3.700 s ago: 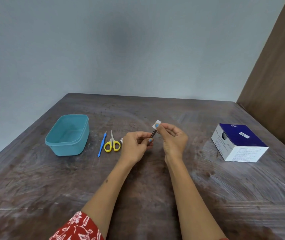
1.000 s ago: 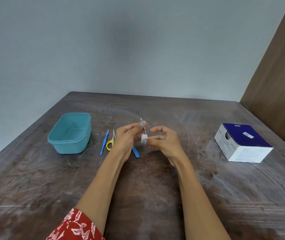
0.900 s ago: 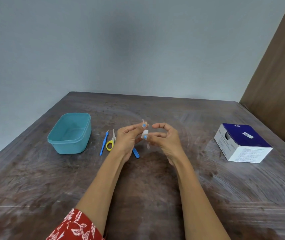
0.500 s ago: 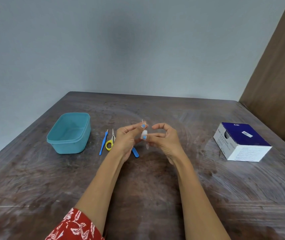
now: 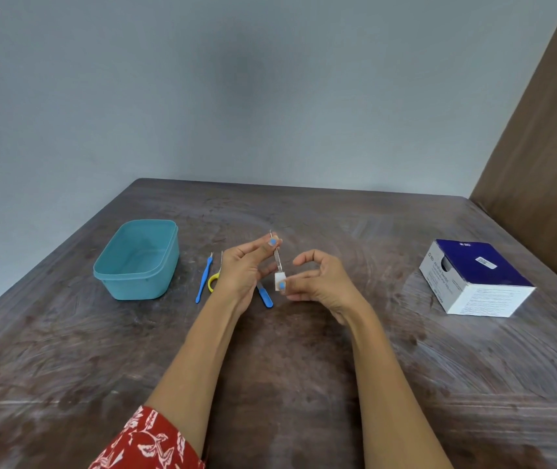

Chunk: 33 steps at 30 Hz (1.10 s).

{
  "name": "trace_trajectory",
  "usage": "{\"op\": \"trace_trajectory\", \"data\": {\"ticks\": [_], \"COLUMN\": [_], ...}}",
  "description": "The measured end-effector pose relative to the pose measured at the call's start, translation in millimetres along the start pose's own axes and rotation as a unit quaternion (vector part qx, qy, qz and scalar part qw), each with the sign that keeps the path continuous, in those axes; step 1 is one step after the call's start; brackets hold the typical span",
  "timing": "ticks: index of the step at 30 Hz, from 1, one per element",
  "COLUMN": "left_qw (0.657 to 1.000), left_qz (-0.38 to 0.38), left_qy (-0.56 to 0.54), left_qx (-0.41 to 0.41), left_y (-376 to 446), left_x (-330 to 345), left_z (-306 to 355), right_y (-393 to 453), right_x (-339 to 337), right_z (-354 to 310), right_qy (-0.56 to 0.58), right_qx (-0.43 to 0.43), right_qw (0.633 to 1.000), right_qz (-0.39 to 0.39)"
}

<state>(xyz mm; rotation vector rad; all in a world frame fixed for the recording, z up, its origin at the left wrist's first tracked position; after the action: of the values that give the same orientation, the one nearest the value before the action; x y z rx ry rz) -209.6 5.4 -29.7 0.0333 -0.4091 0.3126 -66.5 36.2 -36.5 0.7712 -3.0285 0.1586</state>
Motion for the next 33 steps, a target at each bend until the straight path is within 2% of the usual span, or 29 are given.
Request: {"op": "trace_trajectory", "data": {"ticks": [4,9,14,19,24,29,33], "left_qw": [1.0,1.0,1.0,1.0,1.0,1.0,1.0], "left_qz": [-0.005,0.003,-0.011,0.004,-0.003,0.007,0.004], "left_qy": [0.005,0.012,0.008,0.012,0.016,0.016,0.025], "left_qx": [-0.003,-0.007,-0.003,-0.006,-0.006,-0.01,-0.007], "left_y": [-2.2,-0.5,-3.0,-1.0,-2.1,-1.5,-2.6], "left_x": [3.4,1.1,2.4,1.5,2.2,1.3,1.8], "left_z": [-0.8,-0.1,-0.7,-0.7,-1.2,-0.4,-0.5], "right_y": [4.1,0.7,3.2,0.0,2.8,0.3,3.6], "right_x": [-1.1,-1.6,-1.7,-0.3,-2.3,-2.0,0.1], "right_z": [-2.6,0.2,-3.1,0.3,-2.9,-0.5,-0.9], "right_qy": [-0.014,-0.009,-0.012,-0.016,0.0,-0.008,-0.022], "right_qx": [-0.048,0.005,-0.047,0.013,-0.041,0.006,-0.034], "right_qw": [0.997,1.0,0.997,1.0,0.998,1.0,0.999], "right_qz": [0.057,-0.006,0.053,-0.01,0.057,0.002,0.037]}}
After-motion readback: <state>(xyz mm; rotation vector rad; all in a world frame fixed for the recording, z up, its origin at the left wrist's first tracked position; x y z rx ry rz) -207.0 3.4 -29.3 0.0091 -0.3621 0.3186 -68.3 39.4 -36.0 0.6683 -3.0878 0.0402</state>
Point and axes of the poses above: each hand's wrist, its own y-axis towards the middle knuckle, its own x-axis out of the palm, z = x × y, the point moved 1 cm from there along y, towards the middle knuckle, and after that the axes turned 1 degree about -z, right-handed, at the moved point
